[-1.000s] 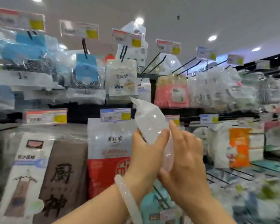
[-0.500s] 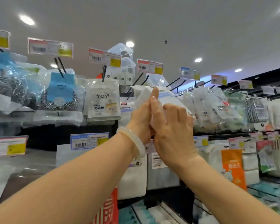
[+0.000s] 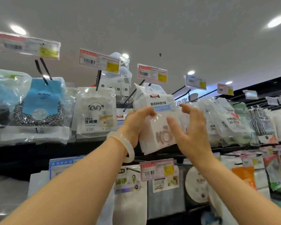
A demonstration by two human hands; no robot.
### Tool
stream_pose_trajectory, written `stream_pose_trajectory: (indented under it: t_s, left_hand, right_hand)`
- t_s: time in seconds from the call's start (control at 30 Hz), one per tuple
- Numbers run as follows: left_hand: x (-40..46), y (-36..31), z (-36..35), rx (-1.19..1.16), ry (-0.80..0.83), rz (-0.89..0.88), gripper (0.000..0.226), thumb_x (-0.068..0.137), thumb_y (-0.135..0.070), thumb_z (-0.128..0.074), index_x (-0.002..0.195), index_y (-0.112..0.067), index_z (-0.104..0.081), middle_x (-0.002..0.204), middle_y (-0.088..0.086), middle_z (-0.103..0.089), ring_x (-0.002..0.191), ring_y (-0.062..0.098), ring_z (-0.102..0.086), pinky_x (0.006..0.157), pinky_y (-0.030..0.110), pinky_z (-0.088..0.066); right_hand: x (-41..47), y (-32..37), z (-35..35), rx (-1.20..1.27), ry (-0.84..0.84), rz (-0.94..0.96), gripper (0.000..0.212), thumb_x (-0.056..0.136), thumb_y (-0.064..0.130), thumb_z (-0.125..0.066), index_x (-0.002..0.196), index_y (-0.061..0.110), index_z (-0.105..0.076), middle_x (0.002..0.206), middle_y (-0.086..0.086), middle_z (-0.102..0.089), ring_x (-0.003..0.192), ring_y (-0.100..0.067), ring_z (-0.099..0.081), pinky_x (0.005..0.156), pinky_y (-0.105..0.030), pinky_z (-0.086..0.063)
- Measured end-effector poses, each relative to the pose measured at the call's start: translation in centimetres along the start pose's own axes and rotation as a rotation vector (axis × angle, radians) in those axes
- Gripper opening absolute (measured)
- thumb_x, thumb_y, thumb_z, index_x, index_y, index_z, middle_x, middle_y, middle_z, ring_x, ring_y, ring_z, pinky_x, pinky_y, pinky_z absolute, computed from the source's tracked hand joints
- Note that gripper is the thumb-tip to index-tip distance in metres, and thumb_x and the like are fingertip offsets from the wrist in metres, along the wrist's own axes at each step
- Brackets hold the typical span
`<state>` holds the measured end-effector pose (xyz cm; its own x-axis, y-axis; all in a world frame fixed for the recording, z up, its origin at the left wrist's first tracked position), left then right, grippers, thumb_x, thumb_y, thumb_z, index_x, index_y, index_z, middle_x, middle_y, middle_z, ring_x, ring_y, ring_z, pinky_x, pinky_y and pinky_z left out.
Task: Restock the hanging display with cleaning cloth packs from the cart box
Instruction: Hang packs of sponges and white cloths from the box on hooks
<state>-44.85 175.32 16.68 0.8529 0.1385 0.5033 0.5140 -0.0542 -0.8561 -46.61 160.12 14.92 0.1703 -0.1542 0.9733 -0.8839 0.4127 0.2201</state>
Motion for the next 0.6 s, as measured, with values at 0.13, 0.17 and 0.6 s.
stream_pose_trajectory:
  t_s: [0.13, 0.17, 0.6]
  left_hand:
    - [0.6, 0.0, 0.0, 0.07, 0.07, -0.014, 0.064, 0.058, -0.023, -0.063, 0.12, -0.011, -0.054, 0.107, 0.015, -0.07, 0.097, 0.032, -0.068, 0.085, 0.044, -0.054]
    - [0.7, -0.1, 0.0, 0.077, 0.082, -0.018, 0.068, 0.055, -0.024, -0.062, 0.121, -0.011, -0.052, 0.109, 0.016, -0.069, 0.098, 0.033, -0.067, 0.087, 0.045, -0.053]
    - [3.0, -1.6, 0.9, 0.1, 0.08, -0.054, 0.029, 0.073, -0.021, -0.054, 0.101, -0.014, -0.061, 0.1, 0.01, -0.07, 0.09, 0.029, -0.066, 0.083, 0.04, -0.052]
  right_hand:
    - [5.3, -3.5, -2.1, 0.204, 0.217, -0.426, 0.051, 0.087, 0.057, -0.048, 0.116, 0.015, -0.052, 0.103, 0.003, -0.059, 0.096, -0.014, -0.059, 0.073, -0.025, -0.046]
    - [6.4, -4.0, -2.8, 0.244, 0.274, -0.507, 0.053, 0.087, 0.06, -0.044, 0.108, 0.013, -0.056, 0.1, 0.0, -0.062, 0.094, -0.016, -0.06, 0.073, -0.029, -0.048]
    - [10.9, -4.9, -6.2, 0.725, 0.534, -0.466, 0.014, 0.087, 0.025, -0.061, 0.1, 0.024, -0.056, 0.101, -0.001, -0.067, 0.098, -0.021, -0.062, 0.083, -0.035, -0.052]
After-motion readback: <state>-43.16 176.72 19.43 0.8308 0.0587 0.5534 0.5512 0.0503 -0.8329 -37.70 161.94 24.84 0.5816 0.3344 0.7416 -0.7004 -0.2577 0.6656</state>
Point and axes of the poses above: each hand's wrist, its own x-axis towards the middle knuckle, its own z-axis out of the back of the hand, y = z × x, the point moved 6 cm from there along x, towards the middle knuckle
